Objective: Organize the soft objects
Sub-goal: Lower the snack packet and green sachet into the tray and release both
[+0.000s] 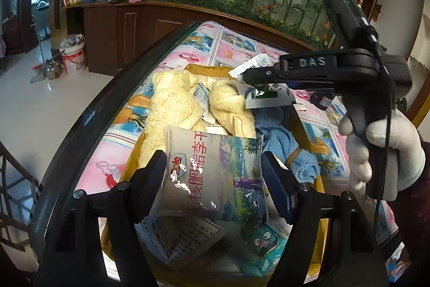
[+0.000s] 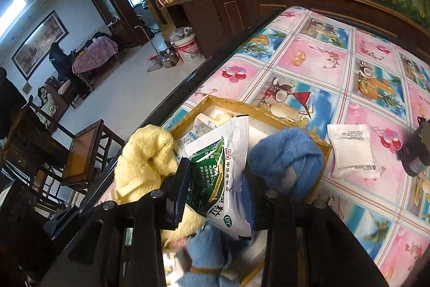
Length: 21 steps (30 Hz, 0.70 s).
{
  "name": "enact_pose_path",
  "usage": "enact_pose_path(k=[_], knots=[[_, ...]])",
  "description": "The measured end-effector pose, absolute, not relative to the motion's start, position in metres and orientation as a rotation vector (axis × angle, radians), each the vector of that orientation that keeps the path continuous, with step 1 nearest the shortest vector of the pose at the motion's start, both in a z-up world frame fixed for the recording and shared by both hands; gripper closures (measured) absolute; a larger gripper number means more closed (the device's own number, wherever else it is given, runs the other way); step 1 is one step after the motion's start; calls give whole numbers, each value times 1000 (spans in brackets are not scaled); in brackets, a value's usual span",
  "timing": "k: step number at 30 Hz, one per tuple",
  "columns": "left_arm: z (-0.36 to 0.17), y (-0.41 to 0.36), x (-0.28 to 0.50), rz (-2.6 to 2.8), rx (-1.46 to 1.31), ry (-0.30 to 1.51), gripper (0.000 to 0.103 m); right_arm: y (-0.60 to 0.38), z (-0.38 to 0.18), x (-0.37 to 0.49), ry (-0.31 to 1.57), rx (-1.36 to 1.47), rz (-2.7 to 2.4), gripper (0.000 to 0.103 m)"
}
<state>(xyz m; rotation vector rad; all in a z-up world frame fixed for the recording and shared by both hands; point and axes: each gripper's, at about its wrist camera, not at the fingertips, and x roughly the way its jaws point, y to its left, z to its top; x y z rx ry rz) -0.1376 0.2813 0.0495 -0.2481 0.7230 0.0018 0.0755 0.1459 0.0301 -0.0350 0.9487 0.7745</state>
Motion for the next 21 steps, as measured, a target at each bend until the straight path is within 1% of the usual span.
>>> enact_pose_path(k=[3,6,9,11,14,19,21], knots=[[48,280,-135,24,-223,715,24,156,20,94,995,-22,755,67],[48,280,-136,38,-214,707,23,163,13,103,1016,-18,741,67],[49,280,-136,49,-211,704,23,164,11,107,1014,5,736,62],[50,279,-138,53,-212,695,23,164,13,109,1013,17,743,61],[55,276,-140,58,-209,681,23,162,19,111,991,45,756,60],[63,271,-145,84,-190,658,22,151,41,101,909,55,759,52],[66,269,-148,107,-180,653,22,146,48,97,886,60,766,51]])
